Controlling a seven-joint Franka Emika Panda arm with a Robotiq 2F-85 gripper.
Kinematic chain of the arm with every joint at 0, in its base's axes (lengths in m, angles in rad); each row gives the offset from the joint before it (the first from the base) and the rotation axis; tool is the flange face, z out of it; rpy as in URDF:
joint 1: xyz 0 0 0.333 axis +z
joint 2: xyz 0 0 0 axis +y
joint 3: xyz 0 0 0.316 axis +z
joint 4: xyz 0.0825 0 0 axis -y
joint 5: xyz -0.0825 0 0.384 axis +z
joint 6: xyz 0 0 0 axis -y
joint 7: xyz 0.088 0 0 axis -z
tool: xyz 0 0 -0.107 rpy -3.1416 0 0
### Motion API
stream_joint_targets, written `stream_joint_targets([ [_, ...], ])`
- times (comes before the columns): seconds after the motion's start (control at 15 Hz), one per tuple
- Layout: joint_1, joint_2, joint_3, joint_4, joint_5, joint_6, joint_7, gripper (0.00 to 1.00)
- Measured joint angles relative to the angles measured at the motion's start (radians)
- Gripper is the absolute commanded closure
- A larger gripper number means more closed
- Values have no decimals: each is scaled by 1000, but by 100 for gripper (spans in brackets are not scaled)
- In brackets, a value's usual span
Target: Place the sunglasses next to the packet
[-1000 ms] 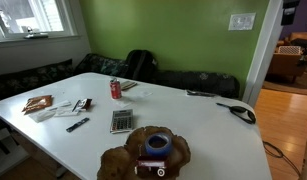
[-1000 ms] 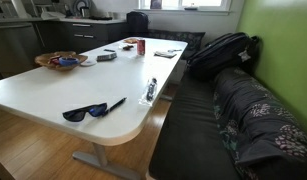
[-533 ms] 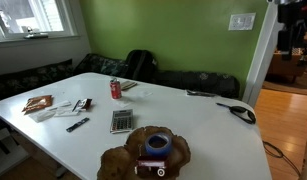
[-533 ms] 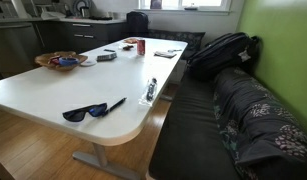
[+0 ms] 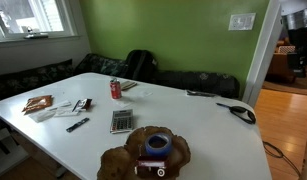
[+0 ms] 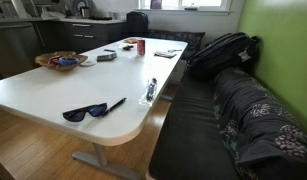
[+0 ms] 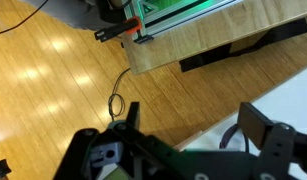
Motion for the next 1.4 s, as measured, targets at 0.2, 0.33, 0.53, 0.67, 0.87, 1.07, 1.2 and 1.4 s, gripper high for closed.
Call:
stream_joint_targets([
  [0.2,14,5,9,8,-27,139,-7,0],
  [0.33,14,39,7,8,-94,311,2,0],
  [0.53,6,136,-59,6,-181,569,51,0],
  [0.67,-52,233,-85,1,-186,713,69,0],
  [0.87,-115,396,-140,1,-117,852,60,0],
  [1.07,-119,434,-139,20,-106,863,47,0],
  [1.2,-119,421,-133,20,-106,862,47,0],
  [1.4,-119,415,-132,20,-106,862,47,0],
])
